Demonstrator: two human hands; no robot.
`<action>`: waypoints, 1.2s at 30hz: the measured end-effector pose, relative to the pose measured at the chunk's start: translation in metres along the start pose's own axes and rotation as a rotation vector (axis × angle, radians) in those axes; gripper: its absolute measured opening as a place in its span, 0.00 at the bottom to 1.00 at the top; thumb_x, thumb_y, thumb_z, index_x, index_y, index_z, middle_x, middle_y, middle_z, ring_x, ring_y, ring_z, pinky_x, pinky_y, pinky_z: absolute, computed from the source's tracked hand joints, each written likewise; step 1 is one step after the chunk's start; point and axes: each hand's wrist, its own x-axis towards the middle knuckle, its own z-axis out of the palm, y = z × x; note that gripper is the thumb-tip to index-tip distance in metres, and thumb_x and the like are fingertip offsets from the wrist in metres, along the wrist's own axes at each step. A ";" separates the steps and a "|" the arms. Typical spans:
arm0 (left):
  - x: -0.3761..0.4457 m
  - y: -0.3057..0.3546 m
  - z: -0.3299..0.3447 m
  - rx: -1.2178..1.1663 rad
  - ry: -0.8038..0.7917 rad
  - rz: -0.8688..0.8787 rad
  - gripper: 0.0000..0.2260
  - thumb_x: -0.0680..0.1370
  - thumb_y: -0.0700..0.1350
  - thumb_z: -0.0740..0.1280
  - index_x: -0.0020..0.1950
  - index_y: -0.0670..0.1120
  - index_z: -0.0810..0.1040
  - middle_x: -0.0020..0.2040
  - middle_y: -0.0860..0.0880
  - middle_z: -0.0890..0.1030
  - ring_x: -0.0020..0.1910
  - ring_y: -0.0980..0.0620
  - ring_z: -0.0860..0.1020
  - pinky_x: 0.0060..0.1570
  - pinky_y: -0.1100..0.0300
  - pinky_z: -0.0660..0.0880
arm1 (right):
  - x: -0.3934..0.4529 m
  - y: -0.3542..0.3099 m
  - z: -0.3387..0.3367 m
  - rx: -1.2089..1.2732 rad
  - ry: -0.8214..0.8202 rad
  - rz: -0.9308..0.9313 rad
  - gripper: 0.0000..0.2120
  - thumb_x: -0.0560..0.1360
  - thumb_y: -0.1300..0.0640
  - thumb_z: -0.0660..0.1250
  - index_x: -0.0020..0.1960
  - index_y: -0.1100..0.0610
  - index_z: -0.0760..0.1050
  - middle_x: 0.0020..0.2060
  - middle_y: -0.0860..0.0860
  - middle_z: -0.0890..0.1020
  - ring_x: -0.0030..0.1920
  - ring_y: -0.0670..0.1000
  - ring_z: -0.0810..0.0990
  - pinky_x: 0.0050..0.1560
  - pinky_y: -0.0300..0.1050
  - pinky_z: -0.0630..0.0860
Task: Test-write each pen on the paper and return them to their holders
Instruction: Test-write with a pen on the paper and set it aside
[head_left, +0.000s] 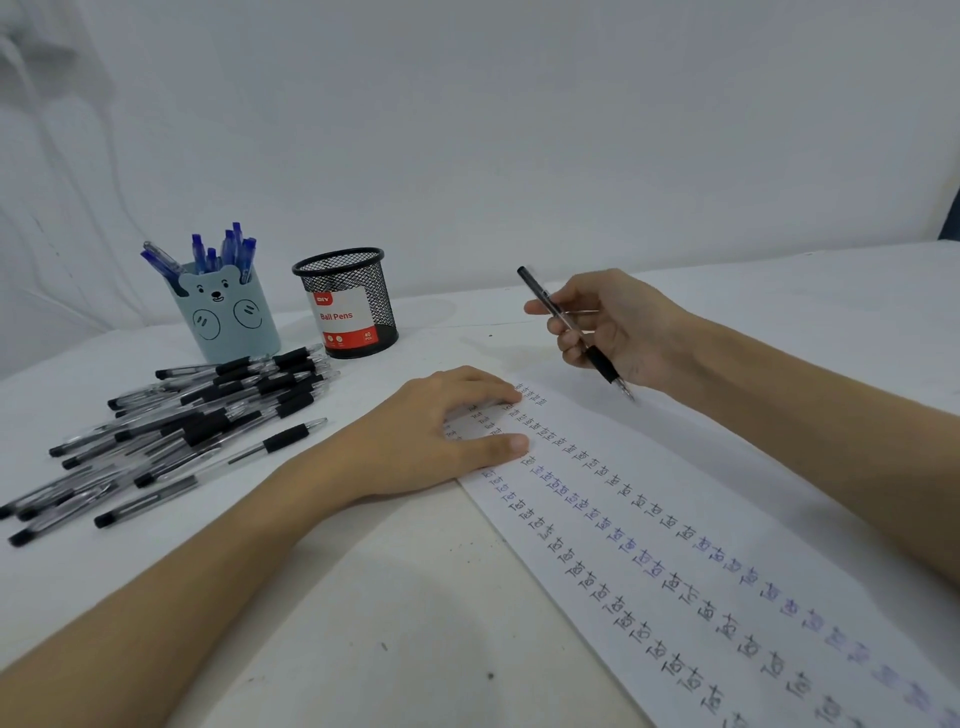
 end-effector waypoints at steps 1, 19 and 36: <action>0.000 0.000 0.000 0.004 -0.002 -0.001 0.25 0.68 0.64 0.63 0.63 0.57 0.75 0.62 0.64 0.73 0.60 0.68 0.69 0.58 0.80 0.59 | 0.000 0.001 0.000 -0.006 0.006 0.001 0.10 0.75 0.62 0.60 0.44 0.64 0.79 0.28 0.52 0.73 0.22 0.47 0.69 0.25 0.35 0.69; 0.002 -0.004 0.002 -0.004 0.013 0.003 0.25 0.68 0.63 0.64 0.63 0.56 0.76 0.61 0.64 0.73 0.60 0.69 0.69 0.58 0.81 0.59 | 0.004 0.004 0.001 -0.044 0.059 -0.021 0.08 0.75 0.63 0.62 0.41 0.64 0.77 0.29 0.53 0.74 0.21 0.46 0.69 0.24 0.35 0.68; 0.004 -0.011 0.003 0.164 0.071 -0.058 0.15 0.77 0.60 0.61 0.62 0.61 0.75 0.62 0.60 0.72 0.62 0.58 0.71 0.64 0.56 0.67 | -0.010 0.005 -0.060 -1.192 0.365 -0.359 0.04 0.67 0.67 0.68 0.39 0.60 0.79 0.38 0.54 0.80 0.41 0.53 0.78 0.32 0.36 0.70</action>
